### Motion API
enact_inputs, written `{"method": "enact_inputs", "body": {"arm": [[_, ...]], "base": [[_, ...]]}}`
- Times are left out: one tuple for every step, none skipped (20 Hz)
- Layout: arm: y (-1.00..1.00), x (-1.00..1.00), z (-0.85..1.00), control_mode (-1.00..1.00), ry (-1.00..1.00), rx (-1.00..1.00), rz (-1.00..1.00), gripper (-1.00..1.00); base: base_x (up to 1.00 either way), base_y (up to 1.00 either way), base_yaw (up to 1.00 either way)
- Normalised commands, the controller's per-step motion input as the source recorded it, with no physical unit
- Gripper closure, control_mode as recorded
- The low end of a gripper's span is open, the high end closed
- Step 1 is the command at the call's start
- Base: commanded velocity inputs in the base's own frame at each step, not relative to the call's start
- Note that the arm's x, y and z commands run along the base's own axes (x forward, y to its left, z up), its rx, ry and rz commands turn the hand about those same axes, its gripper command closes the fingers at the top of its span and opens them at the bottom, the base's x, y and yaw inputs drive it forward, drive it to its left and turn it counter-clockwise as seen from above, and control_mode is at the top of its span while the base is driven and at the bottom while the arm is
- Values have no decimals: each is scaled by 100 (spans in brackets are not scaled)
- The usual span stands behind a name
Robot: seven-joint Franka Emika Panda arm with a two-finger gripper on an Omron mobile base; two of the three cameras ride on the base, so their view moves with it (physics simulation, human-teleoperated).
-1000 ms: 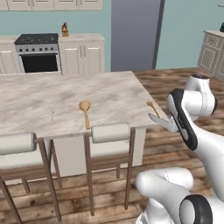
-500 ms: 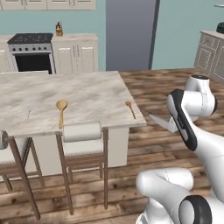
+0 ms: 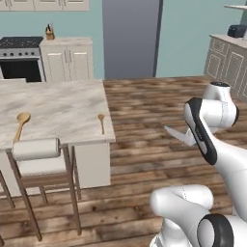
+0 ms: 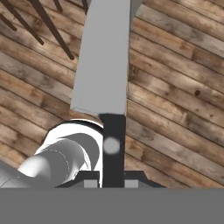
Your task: Pick up the metallic utensils from the counter and place them in the open drawer. Make sure not to pick up any wooden utensils.
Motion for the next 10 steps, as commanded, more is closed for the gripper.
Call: {"method": "enact_inputs", "body": {"arm": [[0, 0, 0, 100, 0, 0, 0, 100], [0, 0, 0, 100, 0, 0, 0, 100], [0, 0, 0, 100, 0, 0, 0, 100], [0, 0, 0, 100, 0, 0, 0, 100], [0, 0, 0, 100, 0, 0, 0, 100], [0, 0, 0, 100, 0, 0, 0, 100], [0, 0, 0, 100, 0, 0, 0, 100], [0, 0, 0, 100, 0, 0, 0, 100], [0, 0, 0, 100, 0, 0, 0, 100], [0, 0, 0, 100, 0, 0, 0, 100]], "base": [[-32, -97, 0], [-31, -93, 0], [-31, -90, 0], [-31, -90, 0], [-31, -89, 0], [-27, -91, 0], [-24, -91, 0], [-19, -91, 0], [-16, -94, 0], [-14, -94, 0]]}}
